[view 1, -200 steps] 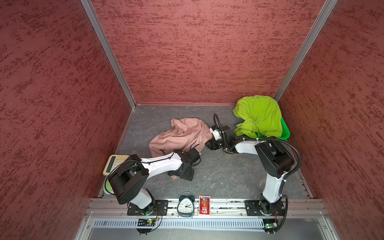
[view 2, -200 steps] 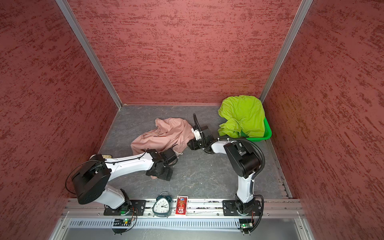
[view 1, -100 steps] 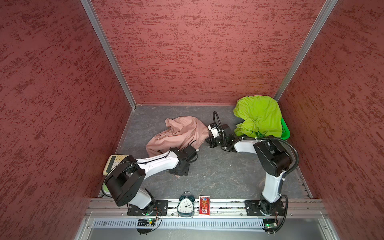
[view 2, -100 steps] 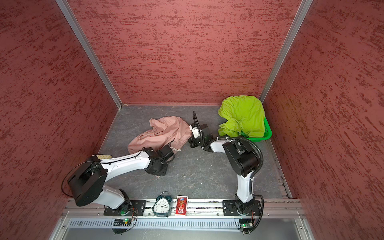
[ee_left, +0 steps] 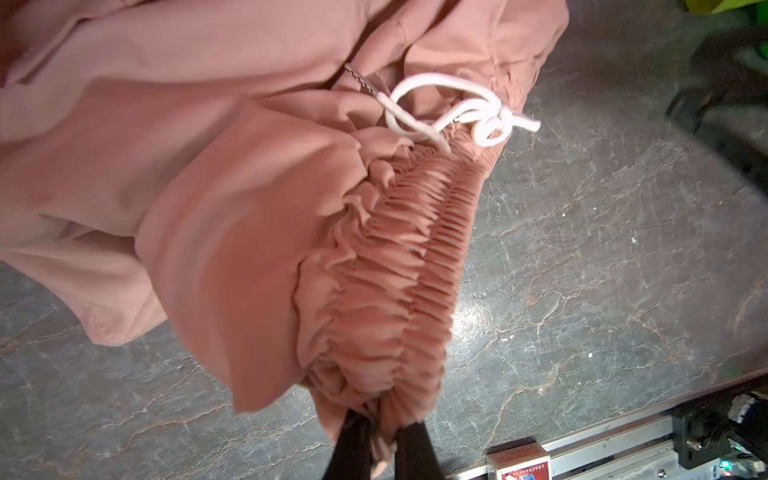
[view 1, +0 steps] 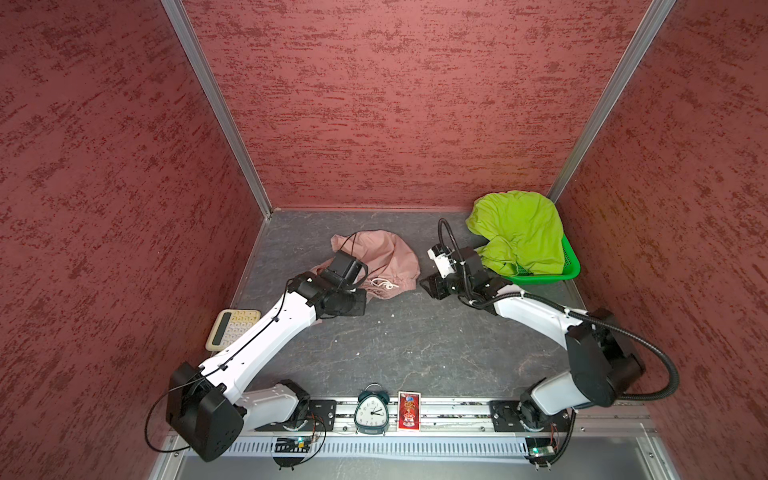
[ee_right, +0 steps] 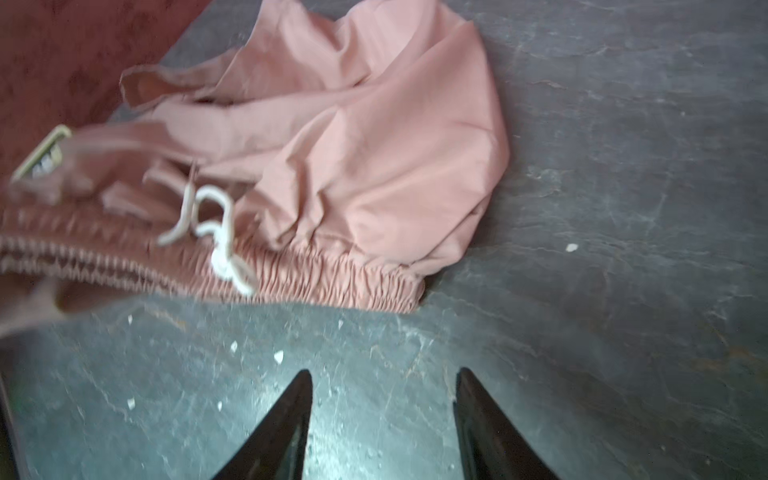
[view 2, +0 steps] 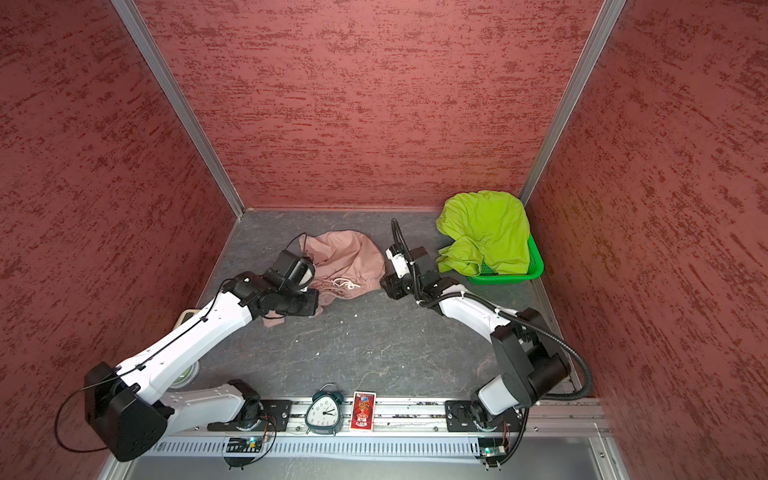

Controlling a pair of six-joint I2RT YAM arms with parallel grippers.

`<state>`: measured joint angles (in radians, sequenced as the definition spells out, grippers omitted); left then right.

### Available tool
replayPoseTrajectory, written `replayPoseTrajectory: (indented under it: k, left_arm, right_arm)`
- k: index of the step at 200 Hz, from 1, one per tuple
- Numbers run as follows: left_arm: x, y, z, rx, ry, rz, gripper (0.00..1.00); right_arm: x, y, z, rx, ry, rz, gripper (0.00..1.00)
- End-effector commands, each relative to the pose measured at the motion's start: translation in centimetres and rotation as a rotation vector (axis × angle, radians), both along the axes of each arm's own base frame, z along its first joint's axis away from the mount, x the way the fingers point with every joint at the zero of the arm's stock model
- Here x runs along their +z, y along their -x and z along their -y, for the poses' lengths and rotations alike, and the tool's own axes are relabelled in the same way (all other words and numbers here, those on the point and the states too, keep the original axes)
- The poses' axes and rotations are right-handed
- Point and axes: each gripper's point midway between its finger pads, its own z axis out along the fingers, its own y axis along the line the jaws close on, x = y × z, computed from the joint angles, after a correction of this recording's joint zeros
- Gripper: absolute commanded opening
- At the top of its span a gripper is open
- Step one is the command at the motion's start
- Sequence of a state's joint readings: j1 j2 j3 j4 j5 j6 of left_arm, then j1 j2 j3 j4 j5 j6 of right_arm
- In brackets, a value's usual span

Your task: Fold and stack the shorts

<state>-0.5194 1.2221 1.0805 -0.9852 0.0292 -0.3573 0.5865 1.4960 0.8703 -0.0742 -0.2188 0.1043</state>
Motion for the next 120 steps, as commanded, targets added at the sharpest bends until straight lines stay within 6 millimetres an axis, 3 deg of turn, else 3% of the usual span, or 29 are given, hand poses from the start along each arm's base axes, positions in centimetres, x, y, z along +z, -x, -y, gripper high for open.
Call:
replayPoseTrajectory:
  k: [1, 15, 36, 85, 120]
  left_arm:
    - [1.6, -0.6, -0.2, -0.046, 0.02, 0.014, 0.0]
    - [2.7, -1.2, -0.7, -0.038, 0.02, 0.037, 0.0]
    - [4.1, -1.9, -1.4, -0.028, 0.023, 0.063, 0.0]
    - [6.0, -2.5, -2.6, -0.016, 0.005, 0.087, 0.0]
    - [6.5, -2.6, -3.5, 0.007, 0.014, 0.096, 0.0]
  right_arm:
    - [-1.5, 2.9, -1.2, 0.065, 0.127, 0.069, 0.64]
    - [-2.1, 3.6, -2.0, 0.074, 0.162, 0.111, 0.69]
    - [-3.0, 3.3, -2.9, 0.051, 0.223, 0.174, 0.75]
    - [-4.6, -0.3, -5.6, 0.013, 0.332, 0.325, 0.79]
    - [-5.9, -0.8, -8.2, 0.062, 0.415, 0.423, 0.81]
